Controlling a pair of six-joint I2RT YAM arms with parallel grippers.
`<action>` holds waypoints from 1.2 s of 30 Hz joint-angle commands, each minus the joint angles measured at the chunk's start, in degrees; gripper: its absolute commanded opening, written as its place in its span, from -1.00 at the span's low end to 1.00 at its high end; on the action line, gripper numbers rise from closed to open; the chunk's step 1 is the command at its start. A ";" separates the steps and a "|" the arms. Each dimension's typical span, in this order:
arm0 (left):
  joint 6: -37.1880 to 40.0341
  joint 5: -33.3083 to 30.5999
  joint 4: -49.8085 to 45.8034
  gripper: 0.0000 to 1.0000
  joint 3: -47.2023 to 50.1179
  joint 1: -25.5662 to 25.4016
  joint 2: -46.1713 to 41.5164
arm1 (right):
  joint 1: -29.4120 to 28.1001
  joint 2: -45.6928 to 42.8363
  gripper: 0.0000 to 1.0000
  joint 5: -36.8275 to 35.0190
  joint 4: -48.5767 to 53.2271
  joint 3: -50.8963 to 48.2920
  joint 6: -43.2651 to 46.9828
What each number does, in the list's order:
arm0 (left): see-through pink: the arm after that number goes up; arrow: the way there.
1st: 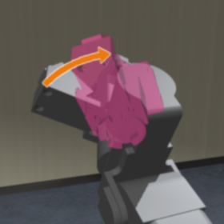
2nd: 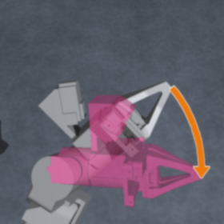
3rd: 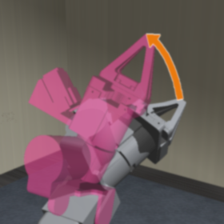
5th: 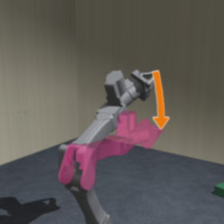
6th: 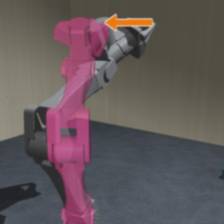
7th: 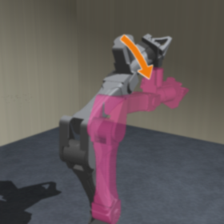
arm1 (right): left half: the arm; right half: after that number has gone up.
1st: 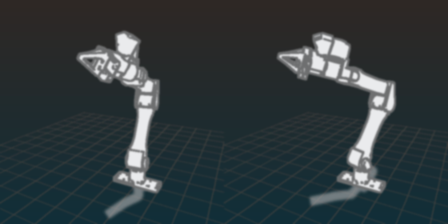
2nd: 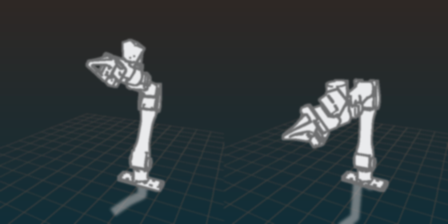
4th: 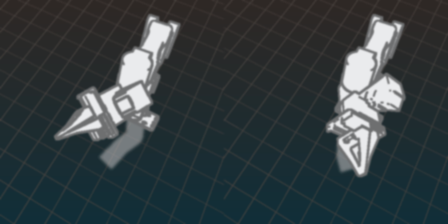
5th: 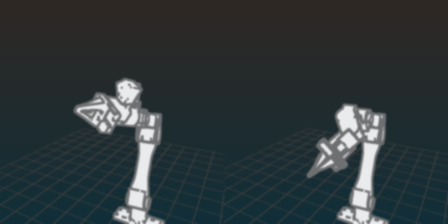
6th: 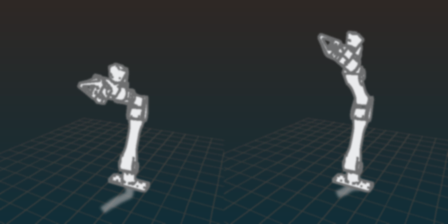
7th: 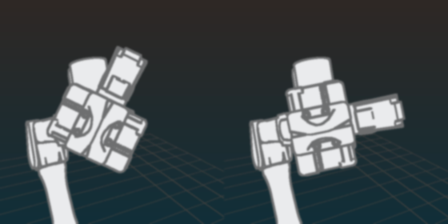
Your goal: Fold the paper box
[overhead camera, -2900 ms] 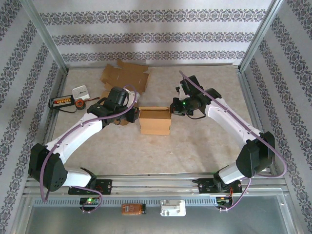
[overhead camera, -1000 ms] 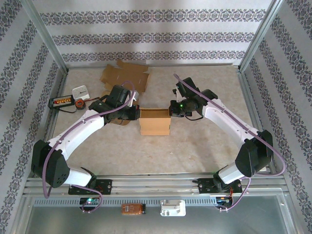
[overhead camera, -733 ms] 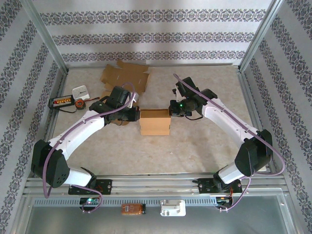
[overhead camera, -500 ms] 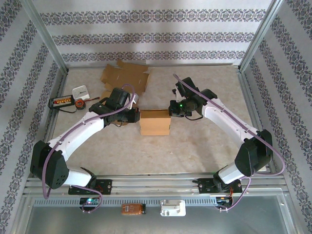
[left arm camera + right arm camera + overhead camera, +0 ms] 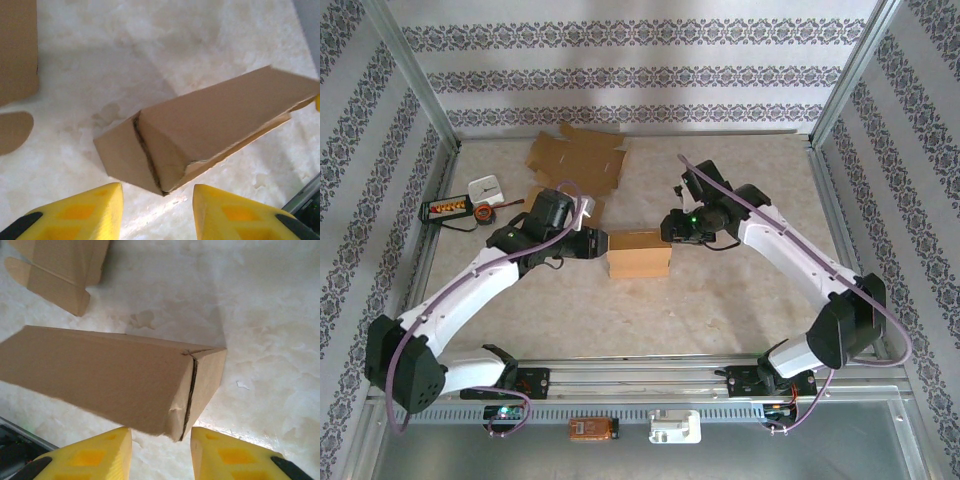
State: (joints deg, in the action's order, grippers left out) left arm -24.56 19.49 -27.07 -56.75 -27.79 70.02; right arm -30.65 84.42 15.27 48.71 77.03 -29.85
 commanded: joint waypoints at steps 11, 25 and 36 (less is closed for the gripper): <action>-13.86 -5.70 6.39 -0.33 0.20 -0.64 -0.26 | -0.55 -0.80 -0.35 -7.41 1.27 3.00 -0.38; -16.04 1.87 10.81 -0.66 4.49 -0.67 2.67 | -2.74 2.08 -0.63 -6.61 0.93 -0.68 0.67; -17.27 1.86 13.78 -0.67 12.63 -0.63 2.58 | -3.46 3.25 -0.59 -11.02 1.84 -3.18 3.74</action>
State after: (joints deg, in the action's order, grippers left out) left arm -41.08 22.46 -9.85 -46.70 -27.79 71.26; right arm -33.91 86.11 7.07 47.40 74.24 -27.88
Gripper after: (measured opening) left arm 0.165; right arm 0.203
